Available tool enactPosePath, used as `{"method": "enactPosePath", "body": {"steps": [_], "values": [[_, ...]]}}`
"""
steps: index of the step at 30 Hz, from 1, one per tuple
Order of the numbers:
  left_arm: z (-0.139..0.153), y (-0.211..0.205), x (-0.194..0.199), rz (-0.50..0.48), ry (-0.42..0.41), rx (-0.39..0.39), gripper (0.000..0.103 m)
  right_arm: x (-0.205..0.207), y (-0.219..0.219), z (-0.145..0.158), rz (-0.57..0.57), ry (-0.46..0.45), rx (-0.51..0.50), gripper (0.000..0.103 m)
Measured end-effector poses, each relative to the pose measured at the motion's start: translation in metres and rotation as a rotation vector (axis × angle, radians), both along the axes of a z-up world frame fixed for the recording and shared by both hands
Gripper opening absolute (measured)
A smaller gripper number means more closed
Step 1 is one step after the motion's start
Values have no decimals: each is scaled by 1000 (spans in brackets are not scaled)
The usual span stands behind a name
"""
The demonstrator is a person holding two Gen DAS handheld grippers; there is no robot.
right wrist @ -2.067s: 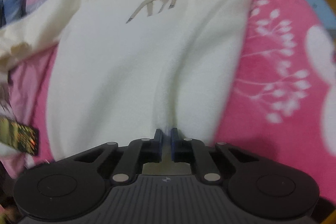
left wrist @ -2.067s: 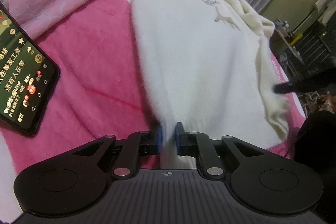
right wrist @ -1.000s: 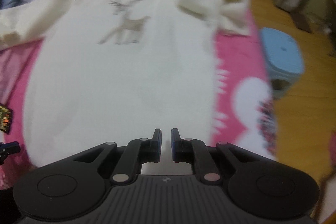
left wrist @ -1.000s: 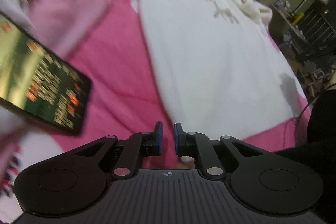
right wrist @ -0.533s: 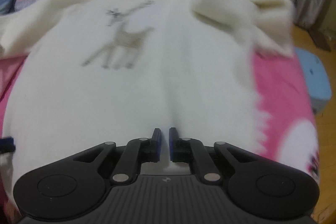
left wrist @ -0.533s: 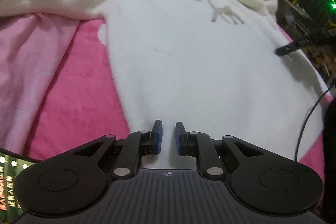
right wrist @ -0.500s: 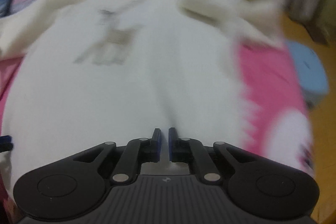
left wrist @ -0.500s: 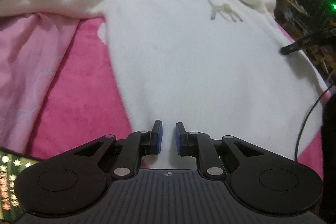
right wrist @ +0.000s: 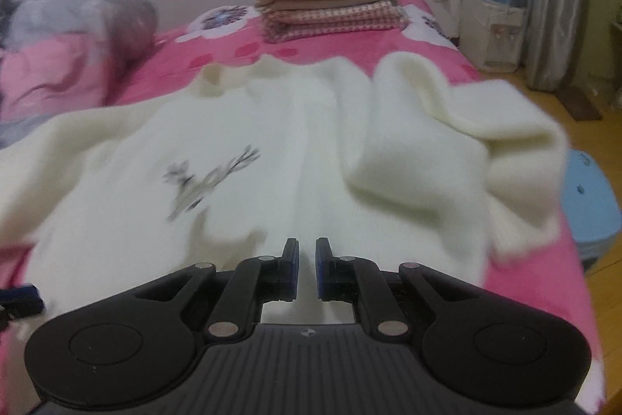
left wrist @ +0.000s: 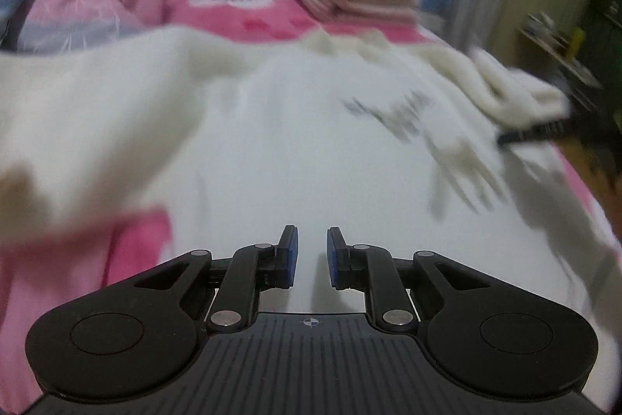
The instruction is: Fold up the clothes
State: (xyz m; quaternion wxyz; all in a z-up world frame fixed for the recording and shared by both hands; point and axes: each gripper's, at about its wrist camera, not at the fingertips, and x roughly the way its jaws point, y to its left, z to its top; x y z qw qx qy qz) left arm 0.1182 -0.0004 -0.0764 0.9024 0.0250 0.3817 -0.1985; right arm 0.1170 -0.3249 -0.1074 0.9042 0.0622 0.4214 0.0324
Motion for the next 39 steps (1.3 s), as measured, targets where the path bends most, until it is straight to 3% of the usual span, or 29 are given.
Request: {"method": "enactPosePath", "body": {"steps": [5, 7, 12, 15, 18, 22, 25, 30, 34, 39], "values": [[-27, -1, 55, 93, -58, 50, 17, 40, -17, -23, -15, -36, -69, 5], [-31, 7, 63, 112, -70, 4, 17, 55, -25, -23, -65, -58, -162, 0], [-25, 8, 71, 86, -104, -63, 16, 72, -58, -13, -213, -35, -34, 0], [-25, 0, 89, 70, -113, -95, 16, 72, -35, -5, -122, -44, 25, 0], [-30, -9, 117, 126, -116, -87, 17, 90, -8, -15, -37, -18, 39, 0], [-36, -8, 151, 202, -121, -92, 18, 129, -6, -30, -61, -34, -22, 0], [-34, -9, 170, 234, -151, -54, 11, 158, -9, -33, -95, -47, -53, 0], [-37, -3, 192, 284, -130, -82, 7, 186, -6, -22, -135, -30, -105, 0], [-40, -2, 188, 282, -146, -85, 7, 160, 19, 5, -14, -49, 27, 0], [-39, -7, 189, 276, -153, -51, 7, 193, 48, -29, 37, 51, 38, 0]]}}
